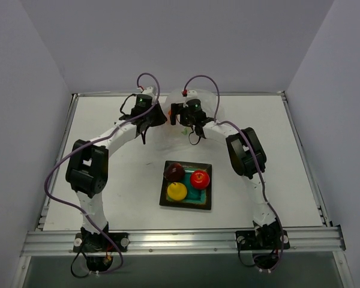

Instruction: Take the fake fruits out of the plastic bag

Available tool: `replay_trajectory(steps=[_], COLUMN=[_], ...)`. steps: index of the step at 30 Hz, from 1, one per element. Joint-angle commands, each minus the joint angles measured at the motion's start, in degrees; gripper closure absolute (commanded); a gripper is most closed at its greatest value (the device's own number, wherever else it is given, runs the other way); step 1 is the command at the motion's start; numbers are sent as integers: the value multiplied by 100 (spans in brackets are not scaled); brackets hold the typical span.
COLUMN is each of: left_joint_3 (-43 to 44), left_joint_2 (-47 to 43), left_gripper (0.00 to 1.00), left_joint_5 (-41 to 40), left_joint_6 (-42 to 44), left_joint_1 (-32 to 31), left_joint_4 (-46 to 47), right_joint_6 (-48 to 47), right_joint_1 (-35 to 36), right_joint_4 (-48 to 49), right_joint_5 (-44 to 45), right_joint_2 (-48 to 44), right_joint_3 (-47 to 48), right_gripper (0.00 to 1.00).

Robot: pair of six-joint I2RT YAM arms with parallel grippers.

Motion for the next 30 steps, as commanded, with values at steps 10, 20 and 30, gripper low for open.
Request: replay_trajectory(steps=[10, 20, 30], left_joint_3=[-120, 267, 20], left_joint_2=[26, 386, 166], left_gripper=[98, 98, 98], left_joint_5=[-642, -1609, -1302], left_joint_6=[-158, 132, 150], left_joint_1=[391, 559, 321], left_joint_4=[194, -464, -184], right_joint_6=[500, 570, 580], right_joint_1=[106, 115, 141], right_joint_4=[1125, 1601, 1373], right_joint_5=[-500, 18, 47], right_joint_2=[304, -1736, -2758], right_joint_3=[-37, -2534, -3486], right_gripper=[76, 97, 86])
